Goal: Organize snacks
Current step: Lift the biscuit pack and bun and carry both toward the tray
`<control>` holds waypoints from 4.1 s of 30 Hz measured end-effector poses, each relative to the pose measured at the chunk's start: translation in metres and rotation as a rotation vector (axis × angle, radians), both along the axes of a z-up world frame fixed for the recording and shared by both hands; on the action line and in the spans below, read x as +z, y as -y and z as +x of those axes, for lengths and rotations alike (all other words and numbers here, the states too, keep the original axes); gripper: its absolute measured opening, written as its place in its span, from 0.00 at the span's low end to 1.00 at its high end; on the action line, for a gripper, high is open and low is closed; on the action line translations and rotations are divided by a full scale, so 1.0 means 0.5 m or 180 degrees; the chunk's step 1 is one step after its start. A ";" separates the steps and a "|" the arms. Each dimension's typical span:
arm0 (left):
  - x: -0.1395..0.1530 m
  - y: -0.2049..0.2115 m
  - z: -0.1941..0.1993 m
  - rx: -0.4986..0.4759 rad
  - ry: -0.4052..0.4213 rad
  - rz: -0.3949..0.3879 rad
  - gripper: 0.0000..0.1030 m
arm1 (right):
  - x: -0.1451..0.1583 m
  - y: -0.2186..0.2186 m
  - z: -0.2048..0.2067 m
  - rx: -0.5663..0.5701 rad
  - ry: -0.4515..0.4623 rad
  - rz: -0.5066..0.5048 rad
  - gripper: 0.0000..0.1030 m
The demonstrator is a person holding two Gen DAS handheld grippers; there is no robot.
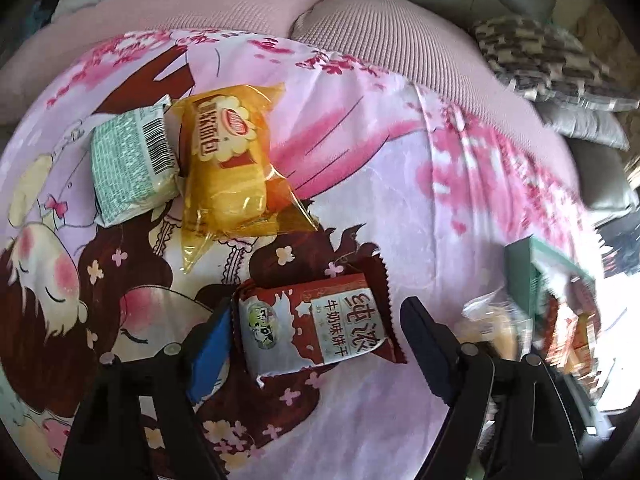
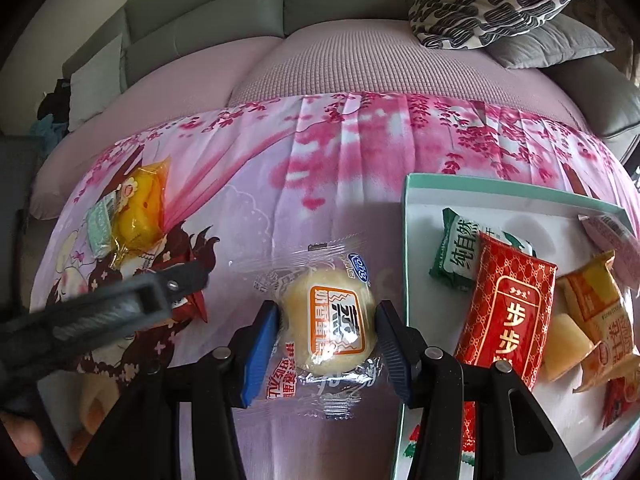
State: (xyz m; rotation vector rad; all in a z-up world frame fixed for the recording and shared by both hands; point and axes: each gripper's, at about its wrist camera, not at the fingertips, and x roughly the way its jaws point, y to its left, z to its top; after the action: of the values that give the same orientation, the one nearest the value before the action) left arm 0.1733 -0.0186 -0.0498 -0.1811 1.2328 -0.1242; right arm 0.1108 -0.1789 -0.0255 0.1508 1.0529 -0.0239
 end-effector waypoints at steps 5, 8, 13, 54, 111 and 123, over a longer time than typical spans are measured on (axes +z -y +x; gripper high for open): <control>-0.003 0.013 -0.003 -0.0048 0.0013 0.0222 0.74 | 0.001 -0.005 -0.009 -0.0012 -0.0006 -0.0053 0.51; 0.001 0.011 -0.005 -0.0066 0.0024 0.0237 0.70 | 0.003 -0.009 -0.017 -0.0002 -0.0012 -0.0080 0.51; 0.016 0.005 -0.020 -0.0114 -0.0019 0.0160 0.69 | 0.012 -0.004 -0.043 -0.0050 0.0033 0.0000 0.50; 0.134 0.022 -0.119 -0.0211 0.0400 0.0100 0.68 | 0.099 0.045 -0.169 -0.0083 0.0461 0.0488 0.43; 0.056 0.003 -0.102 -0.0104 -0.0039 0.0069 0.69 | -0.005 -0.063 -0.096 0.0438 0.0005 -0.0559 0.56; 0.063 0.000 -0.103 -0.0089 -0.0001 0.0051 0.69 | 0.015 -0.060 -0.109 0.0384 0.0088 -0.0489 0.50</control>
State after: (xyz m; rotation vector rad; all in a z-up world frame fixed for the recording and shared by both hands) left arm 0.1218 -0.0185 -0.0186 -0.1499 1.2364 -0.1384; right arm 0.0564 -0.1490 -0.0179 -0.0513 1.0269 0.0063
